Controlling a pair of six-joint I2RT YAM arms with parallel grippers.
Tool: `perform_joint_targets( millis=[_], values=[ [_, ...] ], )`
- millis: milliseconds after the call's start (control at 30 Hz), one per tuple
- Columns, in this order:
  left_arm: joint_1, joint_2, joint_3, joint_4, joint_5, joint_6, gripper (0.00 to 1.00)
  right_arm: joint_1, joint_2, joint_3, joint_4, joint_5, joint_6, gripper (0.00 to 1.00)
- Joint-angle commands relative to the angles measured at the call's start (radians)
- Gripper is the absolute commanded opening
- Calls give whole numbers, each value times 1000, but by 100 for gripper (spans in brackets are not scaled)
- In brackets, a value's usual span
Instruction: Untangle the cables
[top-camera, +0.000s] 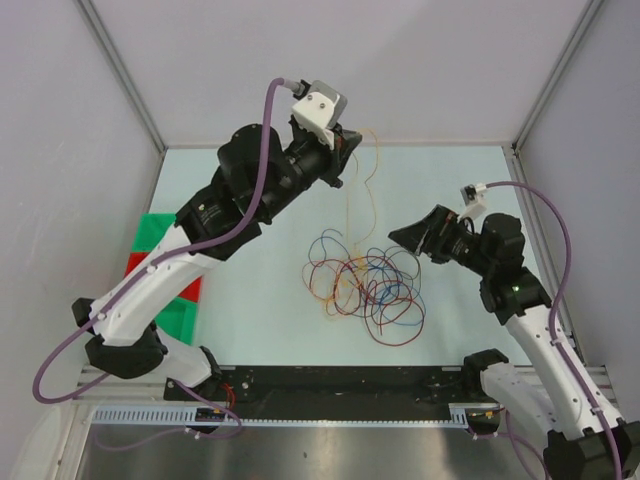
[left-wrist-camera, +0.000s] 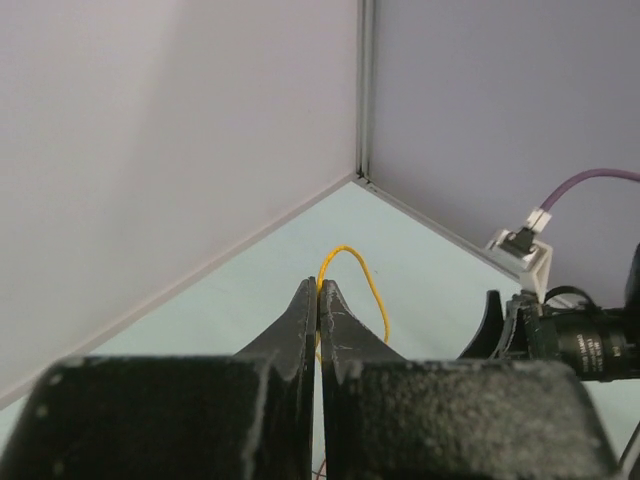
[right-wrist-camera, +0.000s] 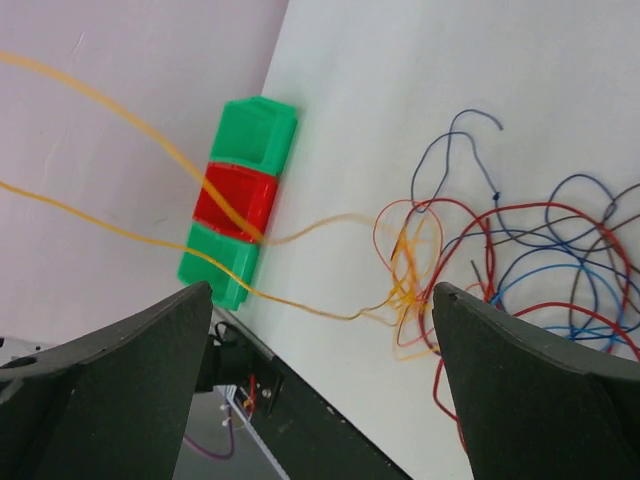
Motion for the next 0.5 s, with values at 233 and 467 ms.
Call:
perform_joint_targets(
  millis=[233,467],
  values=[
    [8,-51,-15,147,94,-37,0,234,137,4,84,189,-1,93],
    [8,-67,-32,164,140,-80,0,275,298,4,171,271,54,92]
  ],
)
